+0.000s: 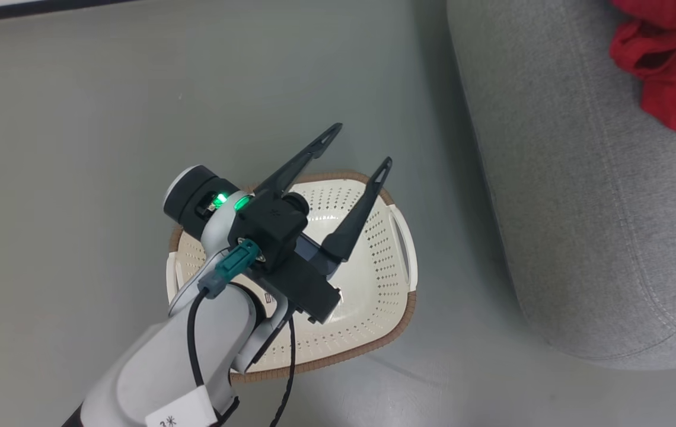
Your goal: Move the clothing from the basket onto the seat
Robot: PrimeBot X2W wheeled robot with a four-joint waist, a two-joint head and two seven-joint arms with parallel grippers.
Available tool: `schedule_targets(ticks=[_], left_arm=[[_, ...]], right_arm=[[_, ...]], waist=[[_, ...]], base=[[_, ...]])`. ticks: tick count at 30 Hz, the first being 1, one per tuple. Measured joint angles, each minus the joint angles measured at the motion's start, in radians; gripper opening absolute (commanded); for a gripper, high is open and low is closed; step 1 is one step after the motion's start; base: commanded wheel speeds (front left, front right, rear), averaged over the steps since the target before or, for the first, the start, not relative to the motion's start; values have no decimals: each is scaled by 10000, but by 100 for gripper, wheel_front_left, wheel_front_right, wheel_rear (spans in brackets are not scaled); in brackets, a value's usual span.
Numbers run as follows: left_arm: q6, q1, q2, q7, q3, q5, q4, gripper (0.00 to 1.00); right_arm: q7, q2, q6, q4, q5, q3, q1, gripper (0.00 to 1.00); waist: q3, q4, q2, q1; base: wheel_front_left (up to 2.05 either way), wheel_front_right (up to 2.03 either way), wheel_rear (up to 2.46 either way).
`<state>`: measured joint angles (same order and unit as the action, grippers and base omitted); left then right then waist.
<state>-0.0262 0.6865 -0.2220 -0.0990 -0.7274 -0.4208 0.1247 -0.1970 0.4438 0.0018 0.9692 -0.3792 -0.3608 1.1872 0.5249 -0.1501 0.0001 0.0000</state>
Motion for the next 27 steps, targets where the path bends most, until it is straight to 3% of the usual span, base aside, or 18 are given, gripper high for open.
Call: schedule_targets(ticks=[1, 4, 6, 7, 10, 12, 27], left_arm=[[0, -11, -13, -12, 25, -2, 40, 100], [-4, -178, -48, -98, 65, -48, 215, 100], [-6, -333, -48, -105, 59, -94, 274, 100], [-6, -406, -44, -153, 54, -98, 301, 100], [-17, -481, -42, -196, 50, -127, 355, 100], [-52, -626, -46, -219, 48, -171, 382, 100], [-84, -1339, -58, -633, 255, -692, 955, 100]], right_arm=[[-31, -90, 48, 90, 0, -38, -69, 0], [-140, -343, 77, 330, -4, -86, -252, 35], [-161, -454, 117, 529, -12, -102, -386, 47], [-184, -493, 155, 610, -19, -109, -457, 60], [-247, -619, 201, 844, -61, -132, -666, 81], [-263, -719, 265, 978, -81, -173, -770, 100], [-522, -1275, 602, 1003, 100, -637, -1816, 100]], waist=[[-49, -18, 0, 0], [-222, -85, 0, 0], [-351, -133, 0, 0], [-421, -157, 0, 0], [-630, -232, -1, 0], [-769, -286, -1, -1], [-1867, -843, -1, -1]], base=[[0, 0, 0], [0, 0, 0], [0, 0, 0], [0, 0, 0], [0, 0, 0], [0, 0, 0], [0, 0, 0]])
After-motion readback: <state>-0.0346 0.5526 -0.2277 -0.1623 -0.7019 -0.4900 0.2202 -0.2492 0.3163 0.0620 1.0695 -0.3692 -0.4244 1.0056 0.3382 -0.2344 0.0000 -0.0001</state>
